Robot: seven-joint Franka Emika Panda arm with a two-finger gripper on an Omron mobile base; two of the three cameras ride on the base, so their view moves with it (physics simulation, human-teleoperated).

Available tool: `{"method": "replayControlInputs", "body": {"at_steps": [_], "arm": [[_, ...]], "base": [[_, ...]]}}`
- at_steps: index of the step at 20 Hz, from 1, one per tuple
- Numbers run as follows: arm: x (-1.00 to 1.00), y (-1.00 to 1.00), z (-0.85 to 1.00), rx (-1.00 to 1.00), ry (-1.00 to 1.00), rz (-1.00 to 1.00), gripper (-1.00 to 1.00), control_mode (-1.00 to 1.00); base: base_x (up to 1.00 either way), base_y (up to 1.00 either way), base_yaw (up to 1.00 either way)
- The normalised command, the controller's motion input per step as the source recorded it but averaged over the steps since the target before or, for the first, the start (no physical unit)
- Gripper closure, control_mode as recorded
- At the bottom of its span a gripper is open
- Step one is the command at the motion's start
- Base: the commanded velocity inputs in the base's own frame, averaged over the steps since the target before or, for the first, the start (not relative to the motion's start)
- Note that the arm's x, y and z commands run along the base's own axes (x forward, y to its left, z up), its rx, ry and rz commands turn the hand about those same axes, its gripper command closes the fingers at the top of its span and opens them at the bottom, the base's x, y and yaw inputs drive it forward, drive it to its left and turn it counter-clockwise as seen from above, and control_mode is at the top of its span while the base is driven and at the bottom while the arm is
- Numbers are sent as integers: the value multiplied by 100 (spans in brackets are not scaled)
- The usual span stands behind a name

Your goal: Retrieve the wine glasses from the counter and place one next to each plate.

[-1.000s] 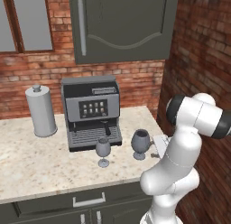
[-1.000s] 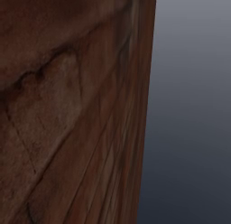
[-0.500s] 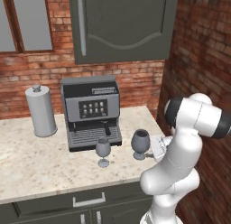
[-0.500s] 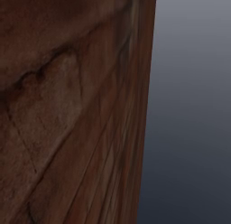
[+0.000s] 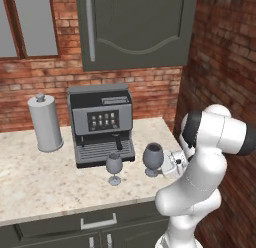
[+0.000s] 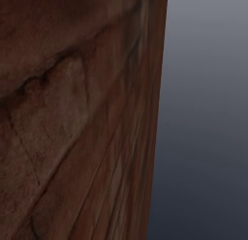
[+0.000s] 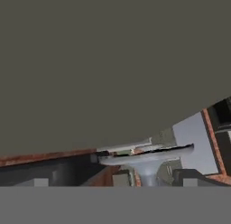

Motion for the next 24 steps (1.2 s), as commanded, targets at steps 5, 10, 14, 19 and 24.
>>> {"method": "replayControlInputs", "body": {"at_steps": [5,10,14,19,24], "arm": [[-3,37,0,0,12,0,-100,-100],[-3,55,-17,0,13,0,-100,-100],[-4,33,-28,0,2,0,100,-100],[-33,2,-31,0,-2,0,100,-100],[-69,0,13,0,-14,0,100,-100]], "base": [[0,0,0],[0,0,0],[0,0,0],[0,0,0],[0,0,0]]}}
